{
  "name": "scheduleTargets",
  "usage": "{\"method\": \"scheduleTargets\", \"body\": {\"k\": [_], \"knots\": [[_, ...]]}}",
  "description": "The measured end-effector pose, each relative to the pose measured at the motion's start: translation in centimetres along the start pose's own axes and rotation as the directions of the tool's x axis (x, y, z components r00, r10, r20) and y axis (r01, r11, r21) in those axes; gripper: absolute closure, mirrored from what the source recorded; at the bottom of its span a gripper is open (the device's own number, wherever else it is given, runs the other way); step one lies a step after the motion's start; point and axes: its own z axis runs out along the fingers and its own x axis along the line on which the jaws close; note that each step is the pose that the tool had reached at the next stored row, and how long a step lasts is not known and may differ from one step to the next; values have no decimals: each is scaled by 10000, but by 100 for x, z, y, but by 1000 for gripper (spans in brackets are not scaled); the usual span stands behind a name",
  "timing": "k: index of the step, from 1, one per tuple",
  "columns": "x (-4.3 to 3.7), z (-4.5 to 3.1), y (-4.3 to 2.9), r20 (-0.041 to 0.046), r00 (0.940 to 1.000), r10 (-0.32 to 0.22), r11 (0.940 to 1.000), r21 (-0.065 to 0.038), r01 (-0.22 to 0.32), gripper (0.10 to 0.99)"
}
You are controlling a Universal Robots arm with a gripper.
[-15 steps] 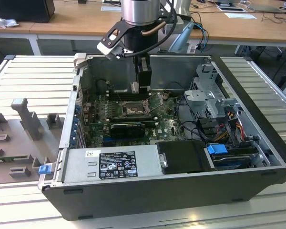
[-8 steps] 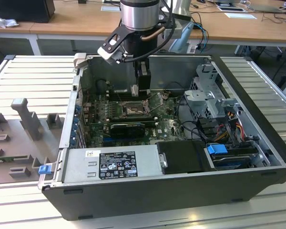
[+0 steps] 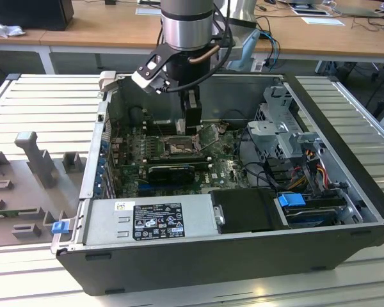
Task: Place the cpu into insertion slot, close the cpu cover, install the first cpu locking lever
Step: 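Place the cpu into insertion slot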
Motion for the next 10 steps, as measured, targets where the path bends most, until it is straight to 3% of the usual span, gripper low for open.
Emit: {"method": "scheduleTargets", "body": {"k": [5,10], "knots": [[20,59,-5,1,10000,5,10000,18,-5,557],[83,196,-14,-3,10000,3,10000,78,-3,557]]}}
